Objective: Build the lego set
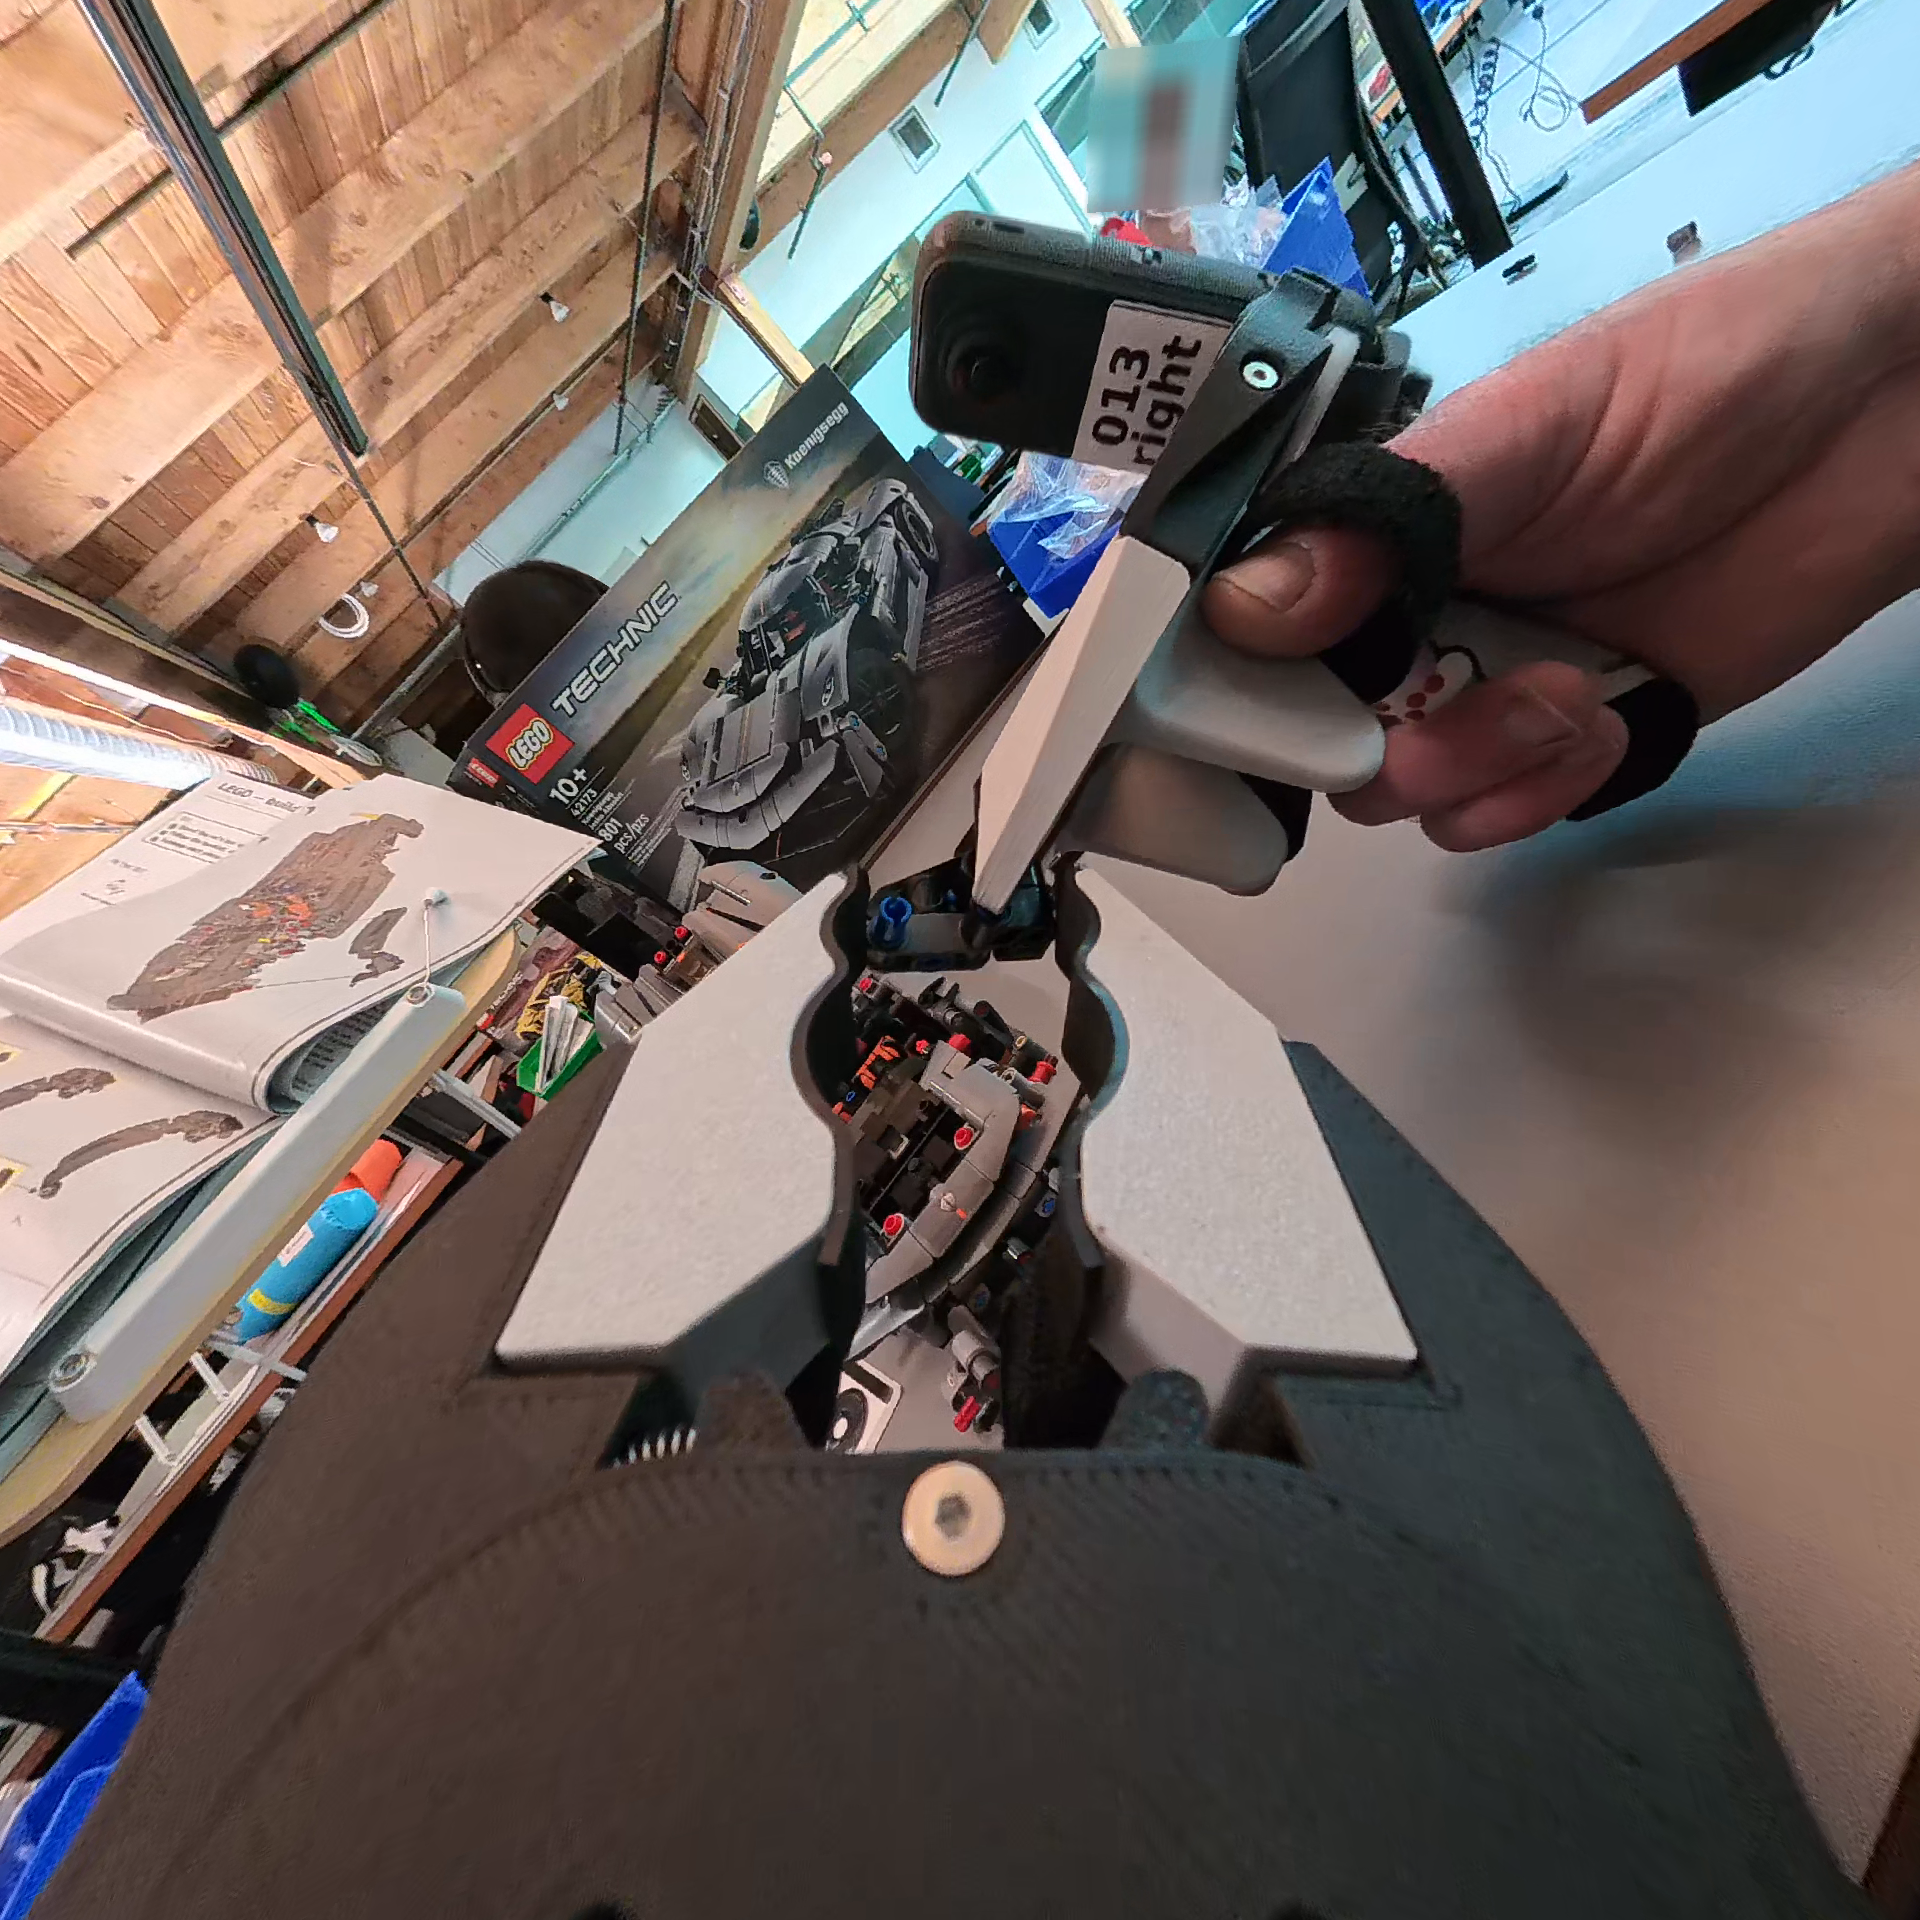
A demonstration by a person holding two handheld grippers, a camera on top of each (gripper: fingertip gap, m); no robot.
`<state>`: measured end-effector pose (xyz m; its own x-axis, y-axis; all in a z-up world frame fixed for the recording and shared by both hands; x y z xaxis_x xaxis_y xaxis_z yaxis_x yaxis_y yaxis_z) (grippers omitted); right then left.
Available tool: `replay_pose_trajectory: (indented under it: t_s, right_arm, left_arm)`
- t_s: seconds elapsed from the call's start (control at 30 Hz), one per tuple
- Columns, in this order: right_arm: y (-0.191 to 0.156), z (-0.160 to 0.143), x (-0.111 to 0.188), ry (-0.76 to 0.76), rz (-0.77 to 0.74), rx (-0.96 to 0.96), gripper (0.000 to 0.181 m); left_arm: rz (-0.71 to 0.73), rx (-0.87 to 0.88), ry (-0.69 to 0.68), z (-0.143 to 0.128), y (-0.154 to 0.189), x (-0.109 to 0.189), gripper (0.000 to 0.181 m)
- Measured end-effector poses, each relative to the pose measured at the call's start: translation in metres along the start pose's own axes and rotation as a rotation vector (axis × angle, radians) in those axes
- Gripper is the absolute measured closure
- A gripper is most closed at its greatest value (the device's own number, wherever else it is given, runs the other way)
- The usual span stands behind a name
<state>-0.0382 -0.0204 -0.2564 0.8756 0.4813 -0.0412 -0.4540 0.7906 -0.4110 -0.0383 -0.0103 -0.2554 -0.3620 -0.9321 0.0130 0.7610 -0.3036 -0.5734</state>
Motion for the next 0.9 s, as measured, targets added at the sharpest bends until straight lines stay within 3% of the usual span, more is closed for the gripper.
replay_pose_trajectory:
  t_s: [0.2,0.43,0.7,0.9]
  right_arm:
    - [0.002,0.002,0.002,0.012,-0.024,0.015,0.165]
    - [0.009,0.017,0.015,0.059,-0.156,0.109,0.156]
    - [0.006,0.023,0.014,-0.062,-0.387,0.355,0.150]
    - [0.006,0.021,0.011,-0.102,-0.438,0.373,0.150]
  left_arm:
    - [0.013,0.001,0.001,0.001,-0.004,-0.001,0.148]
    - [0.043,0.025,-0.004,0.002,-0.016,-0.002,0.148]
    - [0.060,0.004,-0.004,0.007,-0.021,-0.004,0.148]
    - [0.063,-0.028,-0.021,0.006,-0.018,-0.007,0.148]
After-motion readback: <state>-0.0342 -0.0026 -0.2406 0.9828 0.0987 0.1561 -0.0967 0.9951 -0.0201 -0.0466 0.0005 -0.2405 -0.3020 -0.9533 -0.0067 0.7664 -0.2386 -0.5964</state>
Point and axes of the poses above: each gripper's, where its closed fingertips meet, x back along the fingers, z out of its top, y = z × x across the jaws, the point moved 1 cm from there along x, back along the fingers, and after that the axes turned 8 degrees about x, right-handed, at the moved point
